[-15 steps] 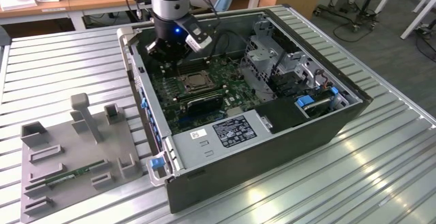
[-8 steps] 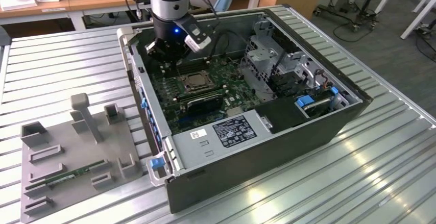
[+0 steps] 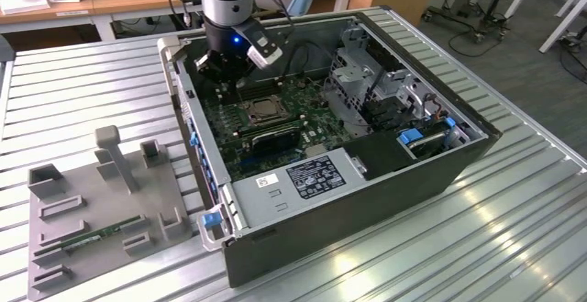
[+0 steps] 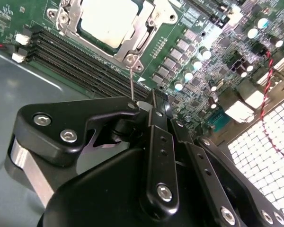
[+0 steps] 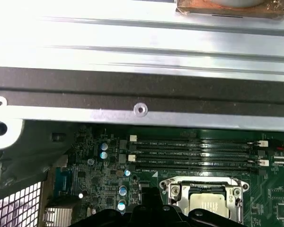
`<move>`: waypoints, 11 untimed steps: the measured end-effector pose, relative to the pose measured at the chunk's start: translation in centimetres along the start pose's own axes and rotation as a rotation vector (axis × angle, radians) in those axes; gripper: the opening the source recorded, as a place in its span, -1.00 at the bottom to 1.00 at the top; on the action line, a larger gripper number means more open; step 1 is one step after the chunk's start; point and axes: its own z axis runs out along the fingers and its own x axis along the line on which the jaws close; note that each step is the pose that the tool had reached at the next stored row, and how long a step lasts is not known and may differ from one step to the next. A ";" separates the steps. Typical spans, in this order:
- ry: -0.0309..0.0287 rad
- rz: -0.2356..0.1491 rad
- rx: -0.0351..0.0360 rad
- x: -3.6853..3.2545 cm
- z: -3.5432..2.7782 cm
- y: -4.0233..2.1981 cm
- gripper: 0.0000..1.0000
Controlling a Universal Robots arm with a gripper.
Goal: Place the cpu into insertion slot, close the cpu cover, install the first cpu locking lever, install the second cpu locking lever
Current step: 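Install the first cpu locking lever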
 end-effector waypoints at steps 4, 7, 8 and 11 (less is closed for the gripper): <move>-0.0001 0.000 -0.0015 -0.07 0.09 0.05 -0.79; 0.0000 0.000 -0.0013 -0.36 0.14 0.03 -0.79; 0.0000 0.000 -0.0014 -0.48 0.16 0.02 -0.79; 0.0000 0.000 -0.0014 -0.92 0.21 0.01 -0.79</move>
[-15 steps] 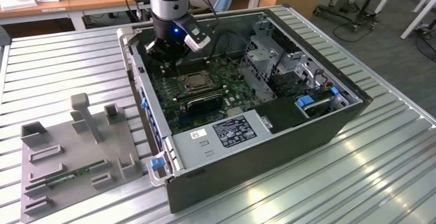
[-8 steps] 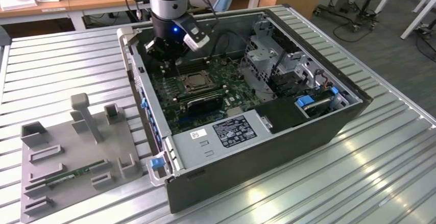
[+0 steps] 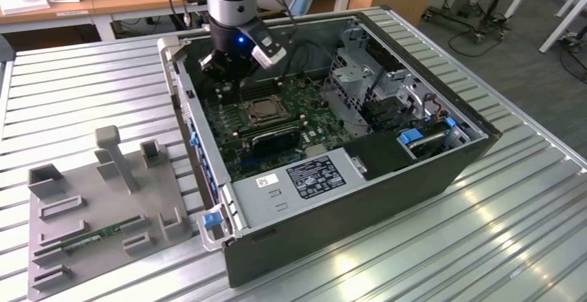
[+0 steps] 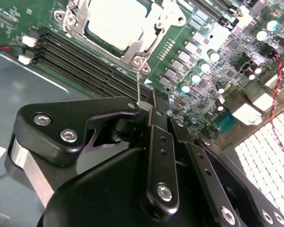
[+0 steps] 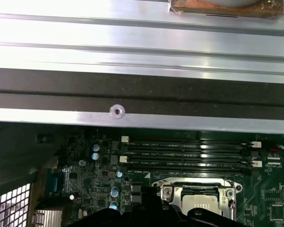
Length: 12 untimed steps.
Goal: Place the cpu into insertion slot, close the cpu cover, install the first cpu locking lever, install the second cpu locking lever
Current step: 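Install the first cpu locking lever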
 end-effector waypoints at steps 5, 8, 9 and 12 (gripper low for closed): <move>-0.0001 0.000 0.0000 -0.81 0.06 -0.03 -0.79; -0.0001 0.000 -0.0001 -1.49 0.11 -0.05 -0.79; 0.0000 0.000 0.0000 -1.71 0.12 -0.05 -0.79; 0.0001 0.000 0.0000 -2.31 0.16 -0.07 -0.79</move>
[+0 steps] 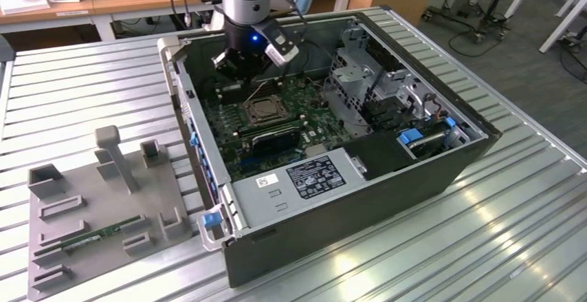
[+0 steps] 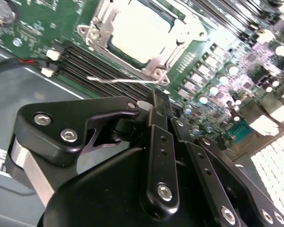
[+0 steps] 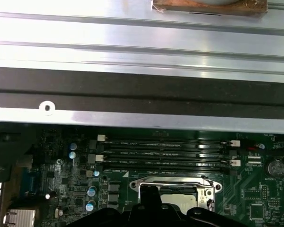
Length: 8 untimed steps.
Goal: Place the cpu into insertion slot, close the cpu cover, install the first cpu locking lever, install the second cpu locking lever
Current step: 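Install the first cpu locking lever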
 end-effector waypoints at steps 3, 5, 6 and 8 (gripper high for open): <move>-0.0002 0.000 -0.0001 -0.02 0.00 0.00 -0.79; -0.0002 0.000 -0.0001 -0.03 0.01 0.00 -0.79; -0.0002 0.000 -0.0002 -0.06 0.05 0.00 -0.79; 0.0004 0.000 -0.0003 -0.19 0.16 0.00 -0.79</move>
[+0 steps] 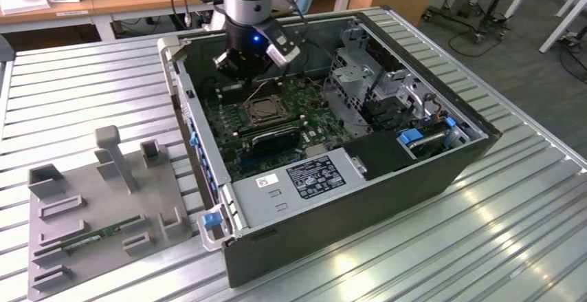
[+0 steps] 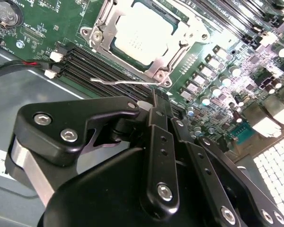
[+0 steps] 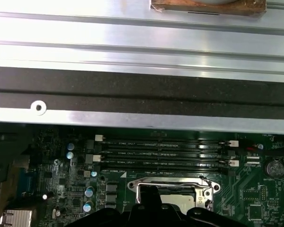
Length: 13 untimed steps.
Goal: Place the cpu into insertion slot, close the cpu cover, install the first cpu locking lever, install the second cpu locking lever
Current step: 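Install the first cpu locking lever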
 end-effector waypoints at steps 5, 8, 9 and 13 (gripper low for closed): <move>0.0021 0.001 -0.0187 -0.61 0.33 -0.03 -0.79; 0.0056 0.002 -0.0205 -1.23 0.45 -0.06 -0.79; 0.0064 0.002 -0.0218 -1.43 0.50 -0.08 -0.79; 0.0076 0.002 -0.0348 -1.82 0.64 -0.10 -0.79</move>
